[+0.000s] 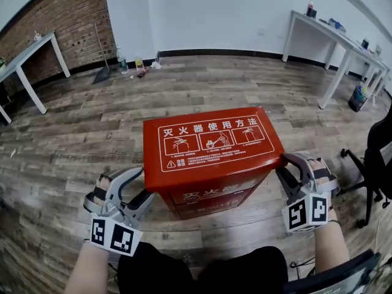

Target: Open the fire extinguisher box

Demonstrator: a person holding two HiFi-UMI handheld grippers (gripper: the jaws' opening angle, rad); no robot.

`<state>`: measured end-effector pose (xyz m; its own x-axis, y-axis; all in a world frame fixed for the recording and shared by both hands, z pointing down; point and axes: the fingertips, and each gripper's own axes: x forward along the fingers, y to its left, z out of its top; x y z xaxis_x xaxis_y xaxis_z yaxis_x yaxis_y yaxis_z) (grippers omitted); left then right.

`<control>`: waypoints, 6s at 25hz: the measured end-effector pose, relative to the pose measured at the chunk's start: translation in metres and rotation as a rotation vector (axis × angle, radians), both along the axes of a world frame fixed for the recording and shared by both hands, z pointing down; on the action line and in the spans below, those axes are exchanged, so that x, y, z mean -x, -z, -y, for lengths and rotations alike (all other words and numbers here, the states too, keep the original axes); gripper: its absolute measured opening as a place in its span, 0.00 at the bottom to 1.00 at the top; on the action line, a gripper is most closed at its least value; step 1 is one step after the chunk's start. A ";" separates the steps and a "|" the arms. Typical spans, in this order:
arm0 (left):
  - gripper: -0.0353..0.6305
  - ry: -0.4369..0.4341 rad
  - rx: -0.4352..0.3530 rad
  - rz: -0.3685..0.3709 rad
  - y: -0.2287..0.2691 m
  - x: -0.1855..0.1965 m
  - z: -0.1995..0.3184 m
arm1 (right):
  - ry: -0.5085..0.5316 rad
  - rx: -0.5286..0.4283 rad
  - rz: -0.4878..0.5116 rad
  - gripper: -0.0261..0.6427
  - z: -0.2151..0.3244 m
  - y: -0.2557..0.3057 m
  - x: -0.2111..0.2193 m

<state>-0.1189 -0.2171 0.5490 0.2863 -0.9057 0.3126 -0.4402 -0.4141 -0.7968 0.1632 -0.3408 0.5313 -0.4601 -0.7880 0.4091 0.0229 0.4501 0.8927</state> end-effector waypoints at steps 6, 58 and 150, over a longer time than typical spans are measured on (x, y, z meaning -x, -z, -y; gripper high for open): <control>0.40 -0.040 -0.005 -0.079 0.008 -0.003 -0.014 | -0.016 0.059 0.012 0.26 -0.002 0.003 0.000; 0.21 -0.198 0.111 -0.398 0.203 0.053 0.124 | -0.042 0.097 0.435 0.16 0.127 0.197 0.073; 0.10 -0.151 0.167 -1.064 0.080 -0.129 -0.006 | 0.064 0.879 1.127 0.05 -0.113 0.047 0.128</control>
